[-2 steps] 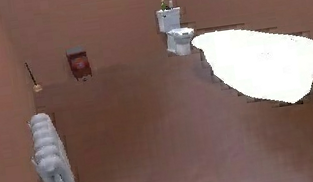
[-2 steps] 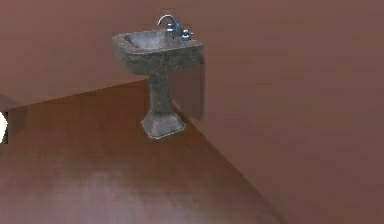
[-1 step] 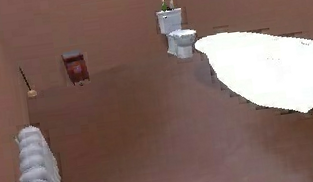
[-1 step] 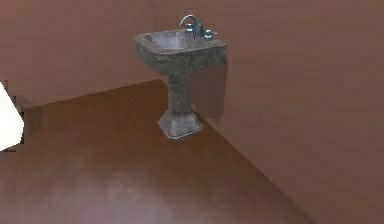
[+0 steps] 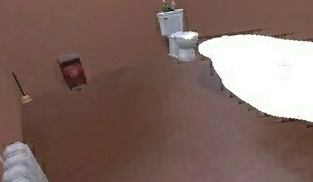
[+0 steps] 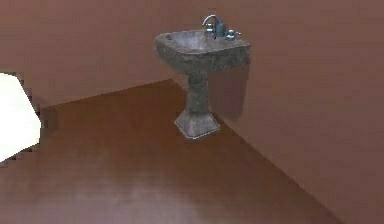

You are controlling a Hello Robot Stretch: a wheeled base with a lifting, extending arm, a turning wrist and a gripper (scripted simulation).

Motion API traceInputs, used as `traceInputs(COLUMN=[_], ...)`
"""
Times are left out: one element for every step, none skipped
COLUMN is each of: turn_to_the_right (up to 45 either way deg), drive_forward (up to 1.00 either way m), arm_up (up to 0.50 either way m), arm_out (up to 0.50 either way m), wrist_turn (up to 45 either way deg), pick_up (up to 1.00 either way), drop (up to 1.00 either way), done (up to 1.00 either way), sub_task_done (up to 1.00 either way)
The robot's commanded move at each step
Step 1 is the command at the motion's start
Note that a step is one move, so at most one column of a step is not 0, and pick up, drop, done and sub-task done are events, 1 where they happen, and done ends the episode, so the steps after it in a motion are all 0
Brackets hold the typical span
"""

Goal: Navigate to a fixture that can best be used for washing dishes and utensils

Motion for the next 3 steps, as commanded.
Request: traceInputs(turn_to_the_right=[45.0,12.0,0.0], drive_forward=[0.0,0.0,0.05], arm_up=[0.0,0.0,0.0], arm_out=[0.0,0.0,0.0], wrist_turn=[0.0,0.0,0.0], pick_up=[0.0,0.0,0.0], drop=[0.0,0.0,0.0], done=[0.0,0.0,0.0], sub_task_done=[0.0,0.0,0.0])
